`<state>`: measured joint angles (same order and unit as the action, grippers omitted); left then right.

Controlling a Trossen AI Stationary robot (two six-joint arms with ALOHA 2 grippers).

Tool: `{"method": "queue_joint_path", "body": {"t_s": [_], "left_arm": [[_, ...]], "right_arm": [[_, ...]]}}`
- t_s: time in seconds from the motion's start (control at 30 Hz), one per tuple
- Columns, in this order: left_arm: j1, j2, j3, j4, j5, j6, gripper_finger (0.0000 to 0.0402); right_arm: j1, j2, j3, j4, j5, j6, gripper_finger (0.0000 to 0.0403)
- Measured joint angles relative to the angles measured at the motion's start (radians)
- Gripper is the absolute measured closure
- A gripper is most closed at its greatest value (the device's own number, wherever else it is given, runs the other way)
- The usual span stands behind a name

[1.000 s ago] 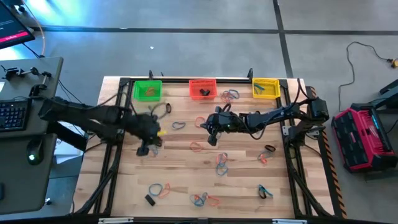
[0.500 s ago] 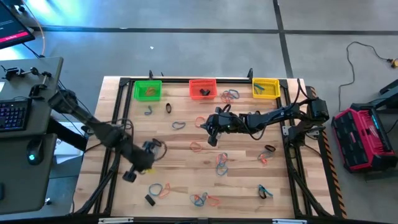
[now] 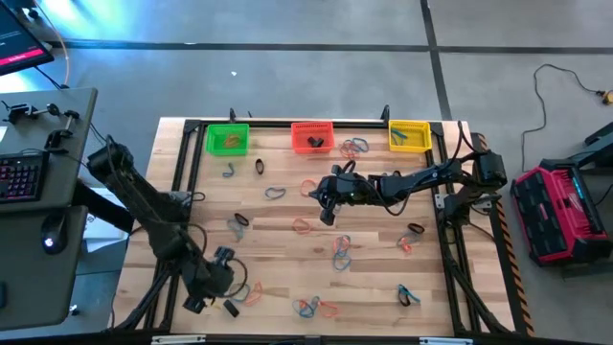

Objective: Sort rubber bands into baskets
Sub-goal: Put the black rubber band into the orange bin

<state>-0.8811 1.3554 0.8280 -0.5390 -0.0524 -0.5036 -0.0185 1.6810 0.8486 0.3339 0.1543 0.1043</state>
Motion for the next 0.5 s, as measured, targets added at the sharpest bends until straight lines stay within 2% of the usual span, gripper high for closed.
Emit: {"method": "queue_joint_path", "body": {"t_s": [0.2, 0.5], "left_arm": [[-0.061, 0.112, 0.0, 0.107, -0.011, -0.001, 0.0255], [-0.103, 0.237, 0.0, 0.142, -0.012, -0.069, 0.0247]], "right_arm": [[0.0, 0.0, 0.0, -0.005, -0.007, 0.0, 0.0403], [0.0, 0.0, 0.0, -0.018, -0.01, 0.0, 0.0403]]}}
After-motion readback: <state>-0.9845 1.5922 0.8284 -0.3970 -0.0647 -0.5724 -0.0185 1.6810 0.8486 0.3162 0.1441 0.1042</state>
